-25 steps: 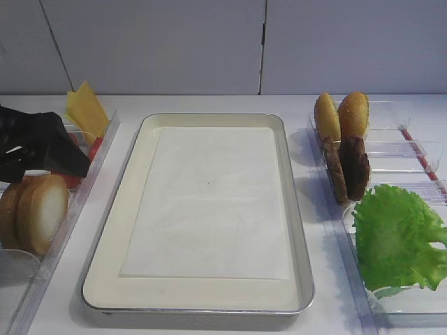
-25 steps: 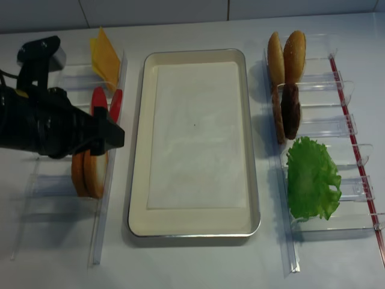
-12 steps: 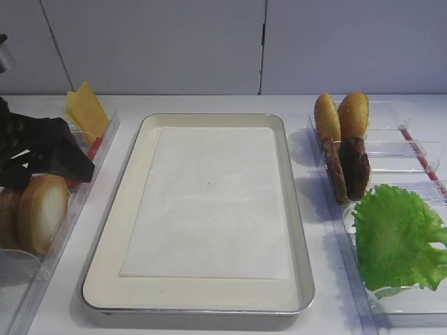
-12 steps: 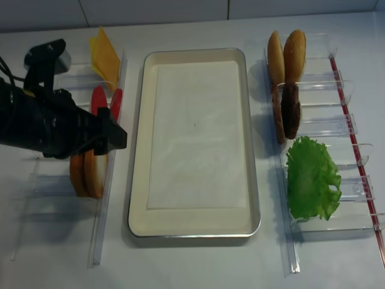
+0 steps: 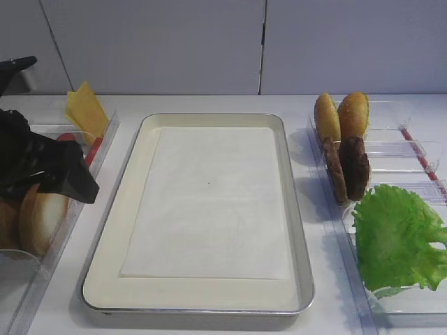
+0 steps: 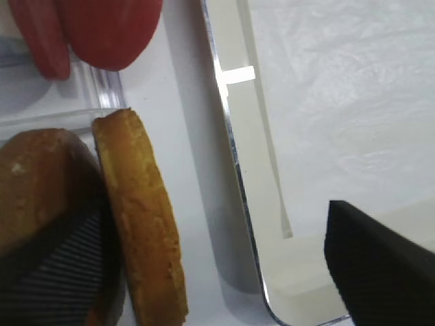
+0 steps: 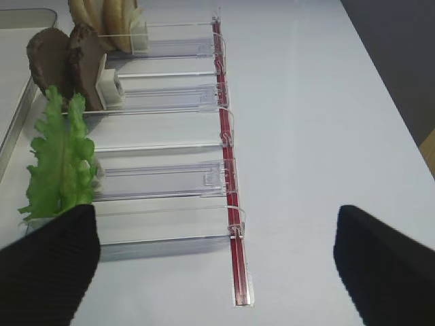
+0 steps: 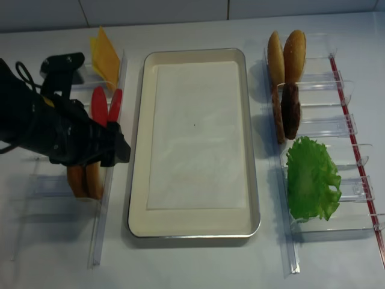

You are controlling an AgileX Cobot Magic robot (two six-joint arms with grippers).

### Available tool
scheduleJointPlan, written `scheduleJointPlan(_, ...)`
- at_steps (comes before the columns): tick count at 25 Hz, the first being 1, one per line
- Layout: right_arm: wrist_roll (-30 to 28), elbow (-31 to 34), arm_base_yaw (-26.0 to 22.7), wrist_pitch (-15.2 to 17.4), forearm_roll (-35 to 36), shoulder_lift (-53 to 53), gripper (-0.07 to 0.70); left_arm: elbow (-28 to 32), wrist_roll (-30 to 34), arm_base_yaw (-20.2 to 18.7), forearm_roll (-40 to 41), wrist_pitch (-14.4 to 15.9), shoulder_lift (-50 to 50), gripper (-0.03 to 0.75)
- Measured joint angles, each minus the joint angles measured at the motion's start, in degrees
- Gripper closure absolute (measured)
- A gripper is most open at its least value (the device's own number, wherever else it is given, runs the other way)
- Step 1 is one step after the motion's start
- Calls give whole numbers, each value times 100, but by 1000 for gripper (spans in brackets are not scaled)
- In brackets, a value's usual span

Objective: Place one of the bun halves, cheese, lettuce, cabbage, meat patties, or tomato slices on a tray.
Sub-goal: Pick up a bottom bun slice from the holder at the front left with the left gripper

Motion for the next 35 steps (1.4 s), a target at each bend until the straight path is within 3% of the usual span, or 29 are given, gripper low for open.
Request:
scheduleJointPlan(6, 0, 0, 0, 0, 0, 0, -60, 0, -498, -48, 526, 66, 8, 201)
scheduleJointPlan(19, 0, 0, 0, 0, 0, 0, -60, 0, -750, -48, 809, 106, 8, 542)
scheduleJointPlan(35, 0, 0, 0, 0, 0, 0, -60, -27, -866, -48, 812, 153, 32, 556)
